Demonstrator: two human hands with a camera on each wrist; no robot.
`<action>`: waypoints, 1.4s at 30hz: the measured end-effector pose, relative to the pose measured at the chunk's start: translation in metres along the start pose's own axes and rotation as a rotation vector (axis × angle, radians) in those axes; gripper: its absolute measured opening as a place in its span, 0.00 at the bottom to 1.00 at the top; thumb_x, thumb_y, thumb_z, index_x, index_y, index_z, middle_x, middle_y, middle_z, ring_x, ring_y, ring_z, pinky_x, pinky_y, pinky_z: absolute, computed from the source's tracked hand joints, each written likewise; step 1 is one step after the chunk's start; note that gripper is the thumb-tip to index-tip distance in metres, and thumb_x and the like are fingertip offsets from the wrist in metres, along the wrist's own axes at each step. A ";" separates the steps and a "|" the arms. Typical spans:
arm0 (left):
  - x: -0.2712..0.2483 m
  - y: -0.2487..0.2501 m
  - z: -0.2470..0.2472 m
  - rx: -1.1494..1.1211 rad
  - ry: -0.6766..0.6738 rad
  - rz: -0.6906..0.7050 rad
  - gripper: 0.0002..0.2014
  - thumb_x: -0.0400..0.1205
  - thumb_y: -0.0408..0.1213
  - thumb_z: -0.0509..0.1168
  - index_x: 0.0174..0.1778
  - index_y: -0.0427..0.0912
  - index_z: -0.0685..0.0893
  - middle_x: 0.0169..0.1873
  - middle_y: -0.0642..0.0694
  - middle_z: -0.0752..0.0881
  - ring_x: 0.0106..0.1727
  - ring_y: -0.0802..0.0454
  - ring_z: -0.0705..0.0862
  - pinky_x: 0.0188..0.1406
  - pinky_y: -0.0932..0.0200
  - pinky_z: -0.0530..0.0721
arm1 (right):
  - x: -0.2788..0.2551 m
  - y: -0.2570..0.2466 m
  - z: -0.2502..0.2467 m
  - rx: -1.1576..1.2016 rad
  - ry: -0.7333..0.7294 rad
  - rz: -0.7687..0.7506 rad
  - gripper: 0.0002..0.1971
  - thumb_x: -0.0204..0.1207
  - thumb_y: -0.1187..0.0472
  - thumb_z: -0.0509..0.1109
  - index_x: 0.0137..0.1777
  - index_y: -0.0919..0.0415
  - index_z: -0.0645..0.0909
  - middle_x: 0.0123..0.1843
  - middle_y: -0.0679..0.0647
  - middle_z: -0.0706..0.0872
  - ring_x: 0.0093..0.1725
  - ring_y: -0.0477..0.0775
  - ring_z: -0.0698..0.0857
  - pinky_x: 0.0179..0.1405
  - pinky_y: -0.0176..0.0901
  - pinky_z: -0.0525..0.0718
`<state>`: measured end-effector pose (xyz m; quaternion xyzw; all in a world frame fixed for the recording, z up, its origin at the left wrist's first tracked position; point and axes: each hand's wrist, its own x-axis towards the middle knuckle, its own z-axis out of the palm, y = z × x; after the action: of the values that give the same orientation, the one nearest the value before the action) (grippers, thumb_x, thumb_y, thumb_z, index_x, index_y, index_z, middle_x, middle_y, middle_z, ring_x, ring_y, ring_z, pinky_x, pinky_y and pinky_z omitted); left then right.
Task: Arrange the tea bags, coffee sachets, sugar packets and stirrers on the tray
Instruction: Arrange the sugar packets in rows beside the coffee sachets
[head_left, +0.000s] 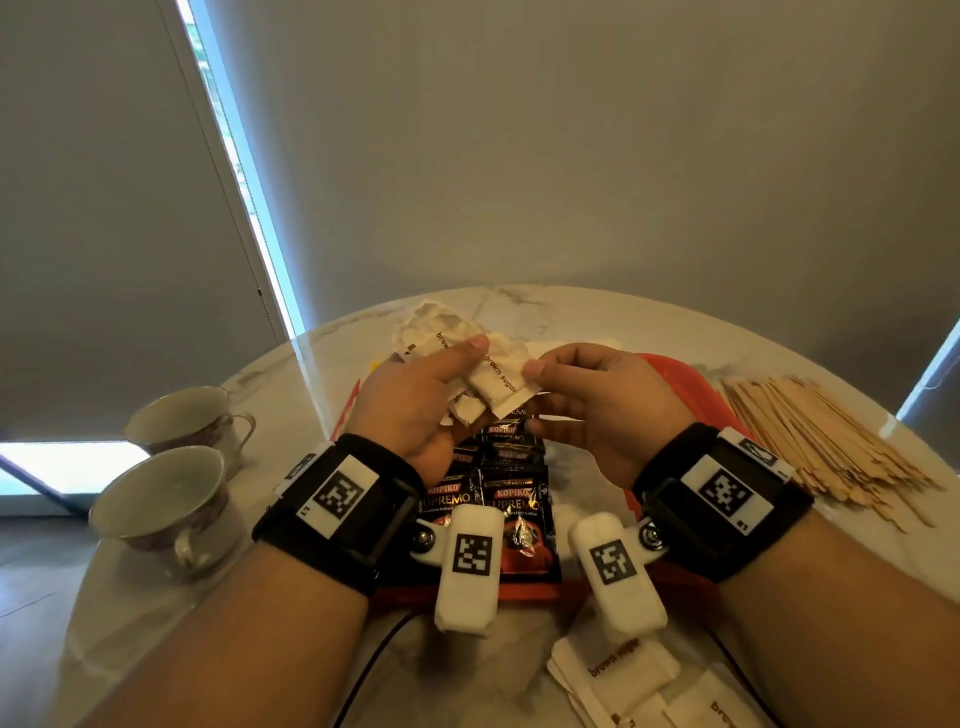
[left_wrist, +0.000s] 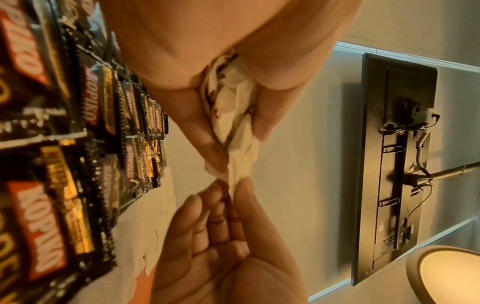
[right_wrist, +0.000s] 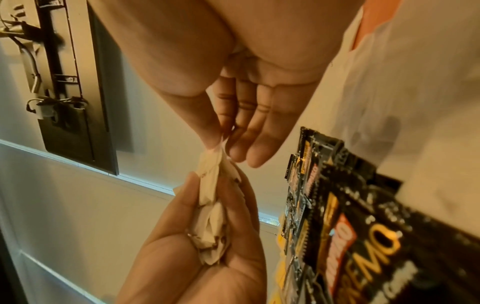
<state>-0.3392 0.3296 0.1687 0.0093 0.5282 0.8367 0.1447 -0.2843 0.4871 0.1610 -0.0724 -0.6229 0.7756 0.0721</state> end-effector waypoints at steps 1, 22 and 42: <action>0.000 -0.001 0.000 0.014 -0.009 0.002 0.14 0.82 0.31 0.75 0.64 0.36 0.86 0.51 0.36 0.95 0.50 0.38 0.95 0.39 0.46 0.94 | 0.001 0.000 0.000 0.023 0.017 -0.007 0.04 0.80 0.66 0.75 0.46 0.63 0.83 0.48 0.65 0.91 0.44 0.60 0.89 0.40 0.48 0.91; -0.006 -0.011 0.002 0.114 -0.051 0.080 0.13 0.79 0.26 0.77 0.58 0.30 0.87 0.50 0.35 0.95 0.50 0.38 0.95 0.36 0.56 0.92 | -0.005 -0.002 -0.007 0.023 -0.030 -0.001 0.13 0.77 0.70 0.76 0.60 0.68 0.83 0.49 0.61 0.90 0.40 0.56 0.89 0.36 0.44 0.89; 0.005 -0.006 0.000 -0.077 0.095 0.011 0.21 0.78 0.26 0.78 0.66 0.28 0.84 0.52 0.34 0.94 0.41 0.44 0.95 0.29 0.57 0.90 | 0.007 -0.016 -0.017 0.135 0.135 0.001 0.10 0.75 0.73 0.77 0.46 0.60 0.80 0.43 0.60 0.92 0.39 0.56 0.91 0.41 0.48 0.91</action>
<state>-0.3430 0.3330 0.1624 -0.0328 0.5019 0.8566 0.1150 -0.2874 0.5078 0.1730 -0.1197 -0.5629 0.8092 0.1185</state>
